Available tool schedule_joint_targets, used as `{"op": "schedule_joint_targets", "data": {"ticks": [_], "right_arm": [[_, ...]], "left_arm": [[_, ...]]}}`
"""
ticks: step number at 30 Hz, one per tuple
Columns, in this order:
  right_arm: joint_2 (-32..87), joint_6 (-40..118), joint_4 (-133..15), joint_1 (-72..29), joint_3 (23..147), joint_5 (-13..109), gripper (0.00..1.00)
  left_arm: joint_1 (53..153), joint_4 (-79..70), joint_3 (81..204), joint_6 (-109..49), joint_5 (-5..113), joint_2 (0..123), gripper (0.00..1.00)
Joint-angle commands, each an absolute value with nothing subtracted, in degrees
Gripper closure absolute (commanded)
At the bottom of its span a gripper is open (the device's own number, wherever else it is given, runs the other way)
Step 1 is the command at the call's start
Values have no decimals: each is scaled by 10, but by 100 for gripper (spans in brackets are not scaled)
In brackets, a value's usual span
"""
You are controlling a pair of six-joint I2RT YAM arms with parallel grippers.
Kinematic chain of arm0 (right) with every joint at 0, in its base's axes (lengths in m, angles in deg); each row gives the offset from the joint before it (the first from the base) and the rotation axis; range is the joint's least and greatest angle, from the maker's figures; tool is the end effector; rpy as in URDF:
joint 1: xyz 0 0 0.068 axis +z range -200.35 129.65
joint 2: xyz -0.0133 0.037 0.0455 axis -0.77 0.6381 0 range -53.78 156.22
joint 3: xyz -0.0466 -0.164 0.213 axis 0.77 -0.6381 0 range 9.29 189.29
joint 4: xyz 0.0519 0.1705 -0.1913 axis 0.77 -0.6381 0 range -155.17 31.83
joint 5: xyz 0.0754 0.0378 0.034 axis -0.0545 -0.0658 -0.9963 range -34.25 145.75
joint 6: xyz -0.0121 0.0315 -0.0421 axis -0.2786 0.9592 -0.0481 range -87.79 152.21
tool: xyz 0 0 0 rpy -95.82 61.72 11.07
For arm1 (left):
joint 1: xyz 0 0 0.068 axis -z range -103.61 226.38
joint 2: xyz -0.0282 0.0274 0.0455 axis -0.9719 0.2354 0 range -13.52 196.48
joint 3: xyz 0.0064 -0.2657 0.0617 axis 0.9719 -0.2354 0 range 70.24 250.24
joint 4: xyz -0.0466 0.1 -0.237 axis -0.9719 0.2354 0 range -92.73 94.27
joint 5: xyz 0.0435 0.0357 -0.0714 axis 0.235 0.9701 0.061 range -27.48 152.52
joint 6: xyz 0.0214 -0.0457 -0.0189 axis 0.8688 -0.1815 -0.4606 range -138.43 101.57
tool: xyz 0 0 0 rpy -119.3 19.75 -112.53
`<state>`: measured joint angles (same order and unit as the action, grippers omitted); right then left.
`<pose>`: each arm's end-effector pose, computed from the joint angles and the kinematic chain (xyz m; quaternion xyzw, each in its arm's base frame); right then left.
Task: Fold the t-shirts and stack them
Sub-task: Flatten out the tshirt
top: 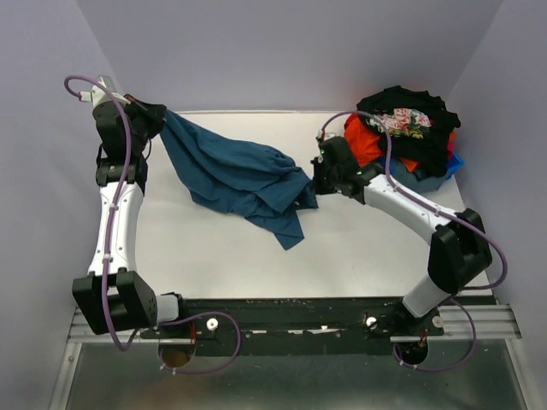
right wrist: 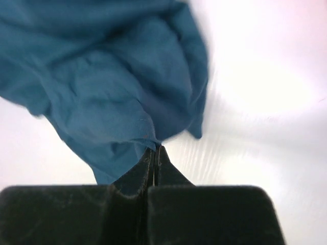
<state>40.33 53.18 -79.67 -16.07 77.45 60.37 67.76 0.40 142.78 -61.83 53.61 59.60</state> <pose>0.2987 0.2001 0.2428 -0.0934 0.9265 0.1348 0.3387 0.2953 0.0393 0.4166 -0.2713 0.6771 -0.2577 0.6337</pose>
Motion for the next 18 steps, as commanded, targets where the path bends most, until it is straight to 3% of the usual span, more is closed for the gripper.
{"op": "schedule_joint_targets", "data": {"ticks": [1,7,11,18], "right_arm": [[365,499,-870,-212,887,645,99],[358,456,-997,-276,1148,654,99],[328,410,-1051,-280,1306,685,99],[137,396,-986,-280,1287,647,99]], "left_arm": [[672,-24,1481,-669,514,656,100],[668,61,1652,-660,514,727,100],[664,107,1715,-648,503,710,100],[664,114,1611,-609,497,522,100]]}}
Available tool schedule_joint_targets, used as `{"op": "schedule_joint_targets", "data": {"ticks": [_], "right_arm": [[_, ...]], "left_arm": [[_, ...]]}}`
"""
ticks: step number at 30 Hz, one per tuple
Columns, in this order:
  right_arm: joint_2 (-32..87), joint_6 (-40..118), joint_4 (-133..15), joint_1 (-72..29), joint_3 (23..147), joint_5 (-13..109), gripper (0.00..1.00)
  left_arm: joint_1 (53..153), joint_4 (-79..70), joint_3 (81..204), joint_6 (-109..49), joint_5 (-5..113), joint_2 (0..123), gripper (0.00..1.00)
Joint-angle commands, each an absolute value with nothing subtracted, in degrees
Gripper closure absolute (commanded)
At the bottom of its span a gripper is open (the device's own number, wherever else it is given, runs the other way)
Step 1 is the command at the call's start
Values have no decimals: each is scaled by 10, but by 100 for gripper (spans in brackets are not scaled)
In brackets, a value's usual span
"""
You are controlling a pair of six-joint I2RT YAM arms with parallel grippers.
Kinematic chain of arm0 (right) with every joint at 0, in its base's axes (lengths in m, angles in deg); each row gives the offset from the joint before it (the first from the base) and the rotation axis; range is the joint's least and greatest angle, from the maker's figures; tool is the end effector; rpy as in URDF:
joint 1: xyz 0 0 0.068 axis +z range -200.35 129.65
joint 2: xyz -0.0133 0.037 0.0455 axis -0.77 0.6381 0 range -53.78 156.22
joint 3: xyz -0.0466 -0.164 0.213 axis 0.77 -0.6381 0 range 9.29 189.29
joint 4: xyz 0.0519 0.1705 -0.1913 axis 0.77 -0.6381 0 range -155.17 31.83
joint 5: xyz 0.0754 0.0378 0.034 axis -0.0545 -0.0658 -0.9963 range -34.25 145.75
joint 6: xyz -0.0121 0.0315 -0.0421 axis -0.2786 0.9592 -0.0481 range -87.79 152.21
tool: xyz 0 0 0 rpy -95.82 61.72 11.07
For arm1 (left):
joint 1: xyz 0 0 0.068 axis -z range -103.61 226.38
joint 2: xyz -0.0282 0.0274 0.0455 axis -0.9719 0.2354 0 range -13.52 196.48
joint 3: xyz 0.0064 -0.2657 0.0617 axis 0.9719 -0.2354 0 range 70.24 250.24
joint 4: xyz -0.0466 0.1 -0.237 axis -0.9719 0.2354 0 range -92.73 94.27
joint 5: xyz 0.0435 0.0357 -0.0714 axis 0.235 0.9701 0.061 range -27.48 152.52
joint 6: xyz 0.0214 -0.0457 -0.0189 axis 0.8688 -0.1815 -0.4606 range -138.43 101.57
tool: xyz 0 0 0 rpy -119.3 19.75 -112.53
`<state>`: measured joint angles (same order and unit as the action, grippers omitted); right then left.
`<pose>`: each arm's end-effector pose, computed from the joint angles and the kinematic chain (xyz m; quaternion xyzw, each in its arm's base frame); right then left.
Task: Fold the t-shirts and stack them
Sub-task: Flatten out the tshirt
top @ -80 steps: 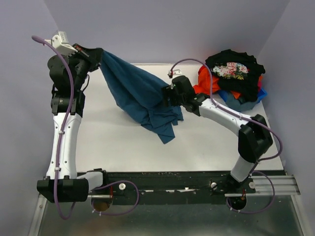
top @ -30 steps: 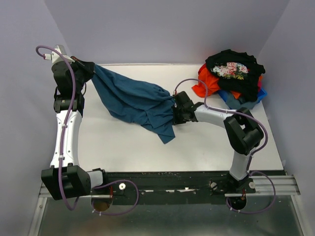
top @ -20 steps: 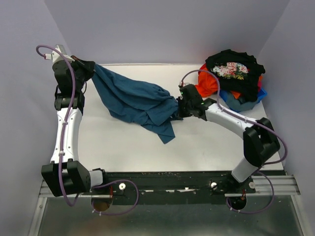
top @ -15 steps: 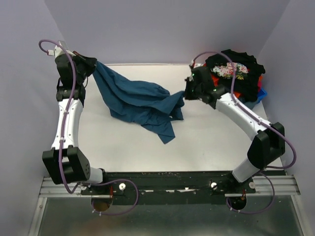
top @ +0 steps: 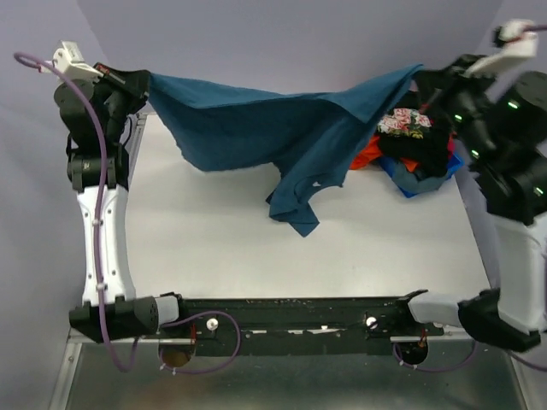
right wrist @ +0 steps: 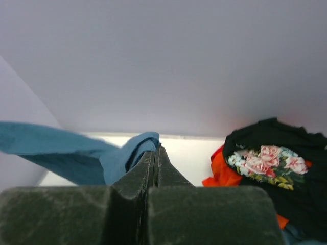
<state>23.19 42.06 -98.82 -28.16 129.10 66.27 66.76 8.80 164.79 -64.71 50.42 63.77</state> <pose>0.1954 0.0726 0.5854 -0.0086 0.6936 0.1369 0.7072 0.2835 0.0406 0.5119 -0.2437 0.6260 -0.2989 0.6778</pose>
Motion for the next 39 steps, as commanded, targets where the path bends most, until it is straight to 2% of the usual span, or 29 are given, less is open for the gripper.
{"op": "schedule_joint_targets", "data": {"ticks": [1,4,8,10,13,15,18,21,23,27,30,32,34,39], "right_arm": [[113,398,-979,-281,1282,640,99],[91,400,-988,-280,1310,644,99],[134,390,-1018,-280,1379,680,99],[168,393,-1020,-281,1371,711,99],[242,413,-1021,-284,1328,732,99],[298,441,-1022,-301,1311,677,99],[393,478,-1040,-332,1378,571,99],[456,481,-1051,-346,1522,508,99],[476,504,-1014,-383,1575,403,99],[462,566,-920,-443,1555,317,99],[462,598,-887,-477,1553,265,99],[468,665,-851,-499,1543,203,99],[476,696,-831,-532,1543,163,99],[434,677,-835,-536,1464,169,99]], "left_arm": [[663,128,1612,-597,508,504,100],[664,157,1654,-574,530,486,100],[664,207,1765,-561,543,543,100],[664,216,1790,-556,564,571,100],[664,180,1729,-572,567,600,100],[664,126,1656,-599,551,618,100],[664,74,1611,-632,532,668,100],[664,96,1700,-636,517,729,100],[664,138,1795,-623,526,768,100],[655,233,2039,-606,539,864,100],[629,240,2117,-644,487,912,100],[616,188,2077,-662,456,906,100],[611,100,1982,-665,426,873,100],[608,-23,1771,-655,423,785,100]]}}
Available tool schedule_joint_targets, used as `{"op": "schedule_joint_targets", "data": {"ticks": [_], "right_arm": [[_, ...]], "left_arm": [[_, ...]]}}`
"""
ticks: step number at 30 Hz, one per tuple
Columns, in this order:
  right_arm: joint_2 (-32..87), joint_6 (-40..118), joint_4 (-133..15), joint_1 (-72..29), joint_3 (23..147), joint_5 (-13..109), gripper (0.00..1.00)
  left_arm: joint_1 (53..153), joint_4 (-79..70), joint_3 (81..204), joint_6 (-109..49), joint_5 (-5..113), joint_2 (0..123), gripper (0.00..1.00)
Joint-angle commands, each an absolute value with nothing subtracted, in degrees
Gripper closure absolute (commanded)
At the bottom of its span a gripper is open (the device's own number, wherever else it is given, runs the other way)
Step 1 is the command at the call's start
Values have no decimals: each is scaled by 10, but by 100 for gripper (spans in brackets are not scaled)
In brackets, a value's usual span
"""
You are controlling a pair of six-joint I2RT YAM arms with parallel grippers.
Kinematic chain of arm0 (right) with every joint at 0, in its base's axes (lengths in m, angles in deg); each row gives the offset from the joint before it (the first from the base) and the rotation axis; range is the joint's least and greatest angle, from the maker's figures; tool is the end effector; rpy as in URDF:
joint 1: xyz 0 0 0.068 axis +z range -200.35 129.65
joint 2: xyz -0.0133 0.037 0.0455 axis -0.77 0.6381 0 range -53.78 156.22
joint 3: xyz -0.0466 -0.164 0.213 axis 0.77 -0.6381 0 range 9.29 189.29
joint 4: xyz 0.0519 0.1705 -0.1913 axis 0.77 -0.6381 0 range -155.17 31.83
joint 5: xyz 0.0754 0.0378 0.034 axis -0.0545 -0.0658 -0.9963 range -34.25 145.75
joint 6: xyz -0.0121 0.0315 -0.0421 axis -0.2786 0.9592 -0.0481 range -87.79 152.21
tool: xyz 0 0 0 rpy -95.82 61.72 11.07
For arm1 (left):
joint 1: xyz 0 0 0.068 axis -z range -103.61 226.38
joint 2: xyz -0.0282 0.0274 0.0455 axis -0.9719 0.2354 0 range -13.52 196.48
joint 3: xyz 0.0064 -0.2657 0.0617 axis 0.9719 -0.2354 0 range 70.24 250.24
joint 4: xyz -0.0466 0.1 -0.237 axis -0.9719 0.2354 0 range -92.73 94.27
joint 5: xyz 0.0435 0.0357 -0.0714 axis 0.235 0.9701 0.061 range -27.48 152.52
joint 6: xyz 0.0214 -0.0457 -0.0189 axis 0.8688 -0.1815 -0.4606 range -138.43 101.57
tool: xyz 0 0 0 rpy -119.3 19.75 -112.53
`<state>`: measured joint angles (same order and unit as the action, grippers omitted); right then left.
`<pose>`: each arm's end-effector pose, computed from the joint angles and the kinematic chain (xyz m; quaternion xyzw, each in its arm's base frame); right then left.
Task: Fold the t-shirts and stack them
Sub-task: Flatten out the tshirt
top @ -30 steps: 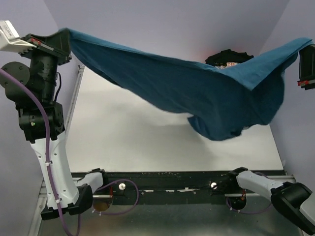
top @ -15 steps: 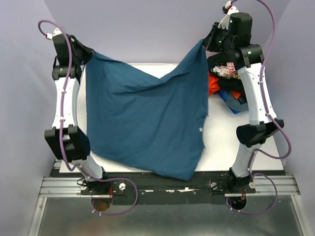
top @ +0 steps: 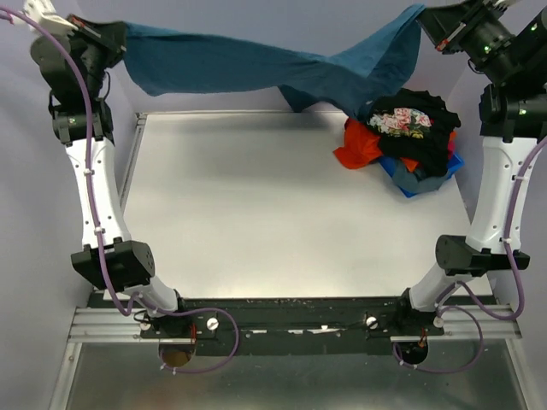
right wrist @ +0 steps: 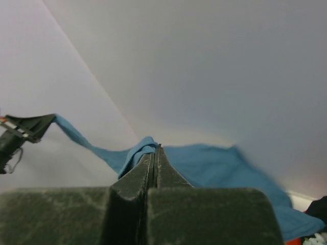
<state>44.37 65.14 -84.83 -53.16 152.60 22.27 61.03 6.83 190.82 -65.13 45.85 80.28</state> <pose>0.2867 0.0056 0.6237 -0.0508 0.6042 0.3644 0.7068 0.3232 0.0783 0.5729 -0.2026 0.5632 -0.2979 0.7436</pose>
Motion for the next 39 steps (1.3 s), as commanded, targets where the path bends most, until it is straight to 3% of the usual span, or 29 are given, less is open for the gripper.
{"op": "schedule_joint_targets", "data": {"ticks": [1,5,9,14,19,25,30,39], "right_arm": [[421,677,-835,-536,1434,165,99],[355,677,-829,-536,1258,127,99],[217,696,-746,-536,971,129,99],[83,662,-758,-527,741,138,99],[-62,645,-800,-522,559,136,99],[-141,618,-867,-511,511,173,99],[-76,612,-843,-482,545,246,99],[147,615,-794,-446,675,322,99]], "left_arm": [[609,-25,1735,-651,420,773,100],[608,-76,1574,-647,422,701,100],[611,-142,1370,-647,434,602,100],[614,-158,1147,-688,477,454,100],[615,-65,1008,-688,493,325,100],[614,31,914,-706,556,206,100],[614,51,919,-712,578,240,100],[614,-18,931,-740,595,348,100]]}}
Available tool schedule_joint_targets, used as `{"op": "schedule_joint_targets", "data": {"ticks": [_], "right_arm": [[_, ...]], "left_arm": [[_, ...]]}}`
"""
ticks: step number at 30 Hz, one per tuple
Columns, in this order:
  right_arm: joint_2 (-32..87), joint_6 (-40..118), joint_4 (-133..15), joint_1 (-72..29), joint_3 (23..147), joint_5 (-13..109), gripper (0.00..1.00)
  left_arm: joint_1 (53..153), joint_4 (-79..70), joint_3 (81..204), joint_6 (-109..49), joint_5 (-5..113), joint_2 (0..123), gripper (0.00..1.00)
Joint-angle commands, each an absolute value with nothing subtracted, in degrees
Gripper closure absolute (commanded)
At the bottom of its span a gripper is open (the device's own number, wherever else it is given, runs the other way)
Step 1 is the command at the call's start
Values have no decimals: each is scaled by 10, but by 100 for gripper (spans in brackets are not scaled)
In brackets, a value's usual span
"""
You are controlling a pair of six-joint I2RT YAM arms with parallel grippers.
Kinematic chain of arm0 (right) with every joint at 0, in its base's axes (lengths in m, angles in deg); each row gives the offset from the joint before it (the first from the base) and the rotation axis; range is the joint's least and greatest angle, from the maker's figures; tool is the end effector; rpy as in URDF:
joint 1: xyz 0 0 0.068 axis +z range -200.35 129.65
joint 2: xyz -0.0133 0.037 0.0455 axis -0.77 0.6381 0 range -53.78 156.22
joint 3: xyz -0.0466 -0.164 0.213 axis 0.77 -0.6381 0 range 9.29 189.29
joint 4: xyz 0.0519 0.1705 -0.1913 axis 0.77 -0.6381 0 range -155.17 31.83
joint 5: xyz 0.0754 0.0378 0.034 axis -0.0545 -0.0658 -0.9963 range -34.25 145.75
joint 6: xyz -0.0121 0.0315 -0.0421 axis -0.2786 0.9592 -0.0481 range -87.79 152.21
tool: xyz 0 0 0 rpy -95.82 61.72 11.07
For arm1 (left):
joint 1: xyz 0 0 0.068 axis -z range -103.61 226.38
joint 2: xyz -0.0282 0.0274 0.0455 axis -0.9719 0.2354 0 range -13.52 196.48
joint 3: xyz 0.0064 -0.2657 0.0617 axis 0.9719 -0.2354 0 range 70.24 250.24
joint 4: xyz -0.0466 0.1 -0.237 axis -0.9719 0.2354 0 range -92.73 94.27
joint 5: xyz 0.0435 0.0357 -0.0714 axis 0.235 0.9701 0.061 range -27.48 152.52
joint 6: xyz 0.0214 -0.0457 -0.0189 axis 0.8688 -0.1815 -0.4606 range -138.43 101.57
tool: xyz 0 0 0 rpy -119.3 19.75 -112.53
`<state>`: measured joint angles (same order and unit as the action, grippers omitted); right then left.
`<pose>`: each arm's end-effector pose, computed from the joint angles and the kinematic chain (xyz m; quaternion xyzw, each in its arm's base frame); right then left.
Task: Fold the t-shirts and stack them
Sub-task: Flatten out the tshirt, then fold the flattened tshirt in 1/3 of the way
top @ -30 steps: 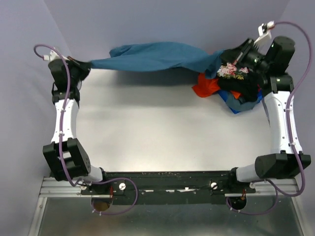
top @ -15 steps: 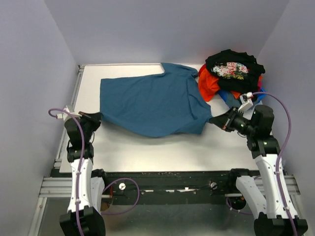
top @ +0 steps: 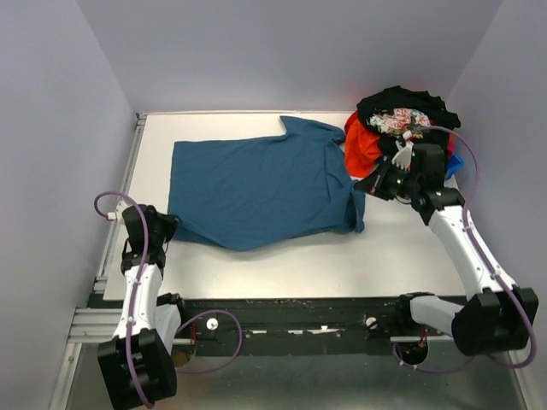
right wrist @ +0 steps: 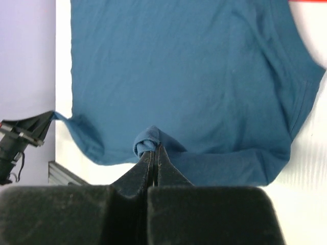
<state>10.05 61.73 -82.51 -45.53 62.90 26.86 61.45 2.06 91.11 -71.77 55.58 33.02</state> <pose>0.2396 0.0374 0.3062 0.0700 0.8622 0.3439 0.3652 0.1744 0.0422 0.1976 -0.4614 0.7340 -0.2125 0.4507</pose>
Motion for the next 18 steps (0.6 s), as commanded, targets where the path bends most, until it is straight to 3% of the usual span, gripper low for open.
{"op": "schedule_joint_targets", "data": {"ticks": [1,18], "right_arm": [[170,611,-794,-446,690,329,99],[441,559,-871,-429,953,354,99]], "left_arm": [[614,-24,933,-749,599,358,100],[614,-125,1004,-792,645,527,100]]}}
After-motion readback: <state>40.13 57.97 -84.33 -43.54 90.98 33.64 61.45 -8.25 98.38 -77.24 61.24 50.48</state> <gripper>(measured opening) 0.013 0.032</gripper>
